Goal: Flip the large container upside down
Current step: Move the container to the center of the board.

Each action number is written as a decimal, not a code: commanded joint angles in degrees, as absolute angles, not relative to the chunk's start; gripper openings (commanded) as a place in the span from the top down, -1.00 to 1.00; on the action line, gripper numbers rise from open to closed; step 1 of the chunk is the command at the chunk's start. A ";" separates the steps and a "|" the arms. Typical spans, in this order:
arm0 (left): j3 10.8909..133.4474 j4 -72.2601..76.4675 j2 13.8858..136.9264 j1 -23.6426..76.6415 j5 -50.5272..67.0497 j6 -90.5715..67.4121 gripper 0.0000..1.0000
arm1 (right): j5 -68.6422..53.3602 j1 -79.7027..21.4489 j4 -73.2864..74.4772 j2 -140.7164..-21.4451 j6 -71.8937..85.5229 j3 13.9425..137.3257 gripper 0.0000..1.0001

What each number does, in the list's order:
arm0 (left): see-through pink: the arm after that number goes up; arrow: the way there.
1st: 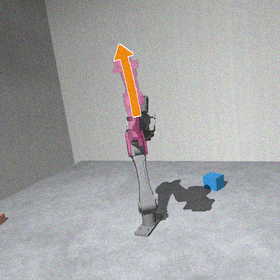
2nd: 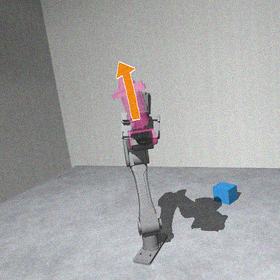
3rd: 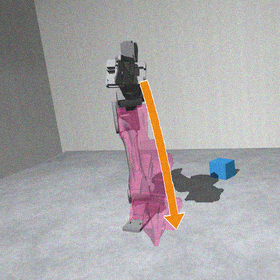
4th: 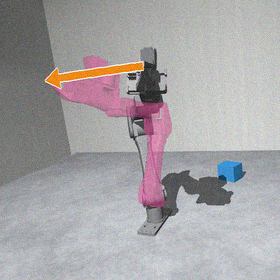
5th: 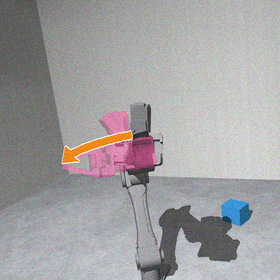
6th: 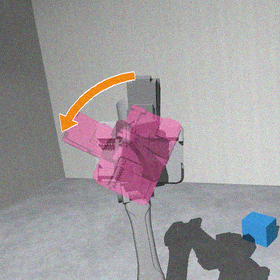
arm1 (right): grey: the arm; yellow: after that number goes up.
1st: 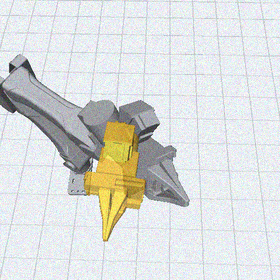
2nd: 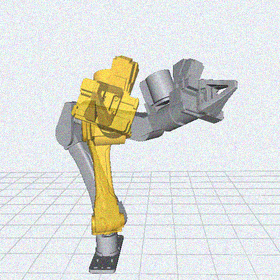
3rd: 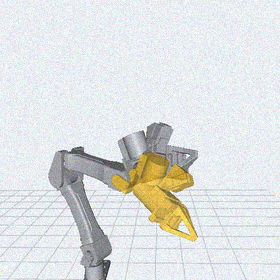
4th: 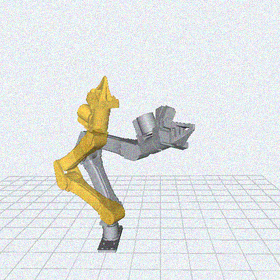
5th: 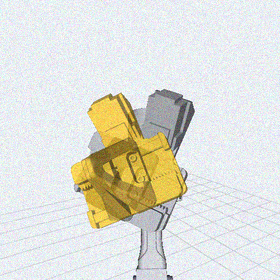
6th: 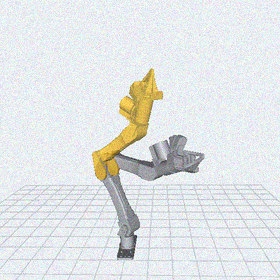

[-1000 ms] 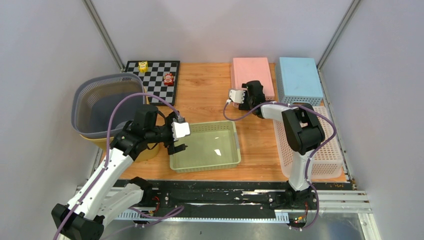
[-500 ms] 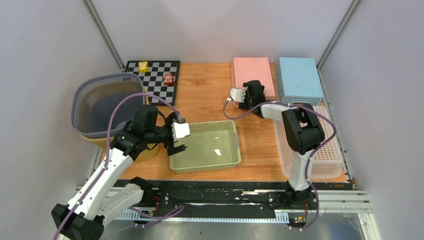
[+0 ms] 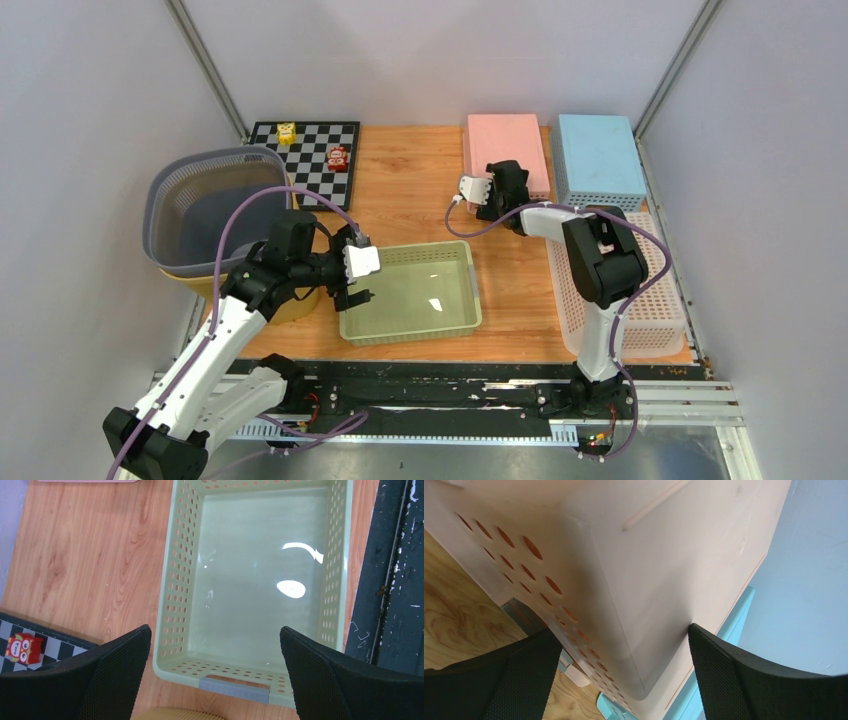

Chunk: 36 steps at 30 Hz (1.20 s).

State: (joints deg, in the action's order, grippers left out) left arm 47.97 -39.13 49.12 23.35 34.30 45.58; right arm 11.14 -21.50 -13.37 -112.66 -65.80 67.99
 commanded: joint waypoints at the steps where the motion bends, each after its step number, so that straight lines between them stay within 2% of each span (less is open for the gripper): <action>1: 48.16 -39.28 48.94 22.85 35.27 46.06 -1.00 | 10.02 -21.88 -8.79 -112.18 -65.34 67.09 -0.90; 22: 48.34 -39.56 48.23 22.90 35.41 46.05 -1.00 | 4.56 -23.28 6.18 -95.71 -66.80 65.58 -0.99; 30: 48.25 -39.56 48.10 22.91 35.46 46.14 -1.00 | -6.62 -29.48 22.84 -74.62 -69.72 57.85 -0.96; 36: 48.42 -39.97 48.14 22.85 35.91 46.47 -1.00 | -17.36 -30.99 25.74 -58.37 -81.30 46.80 -0.98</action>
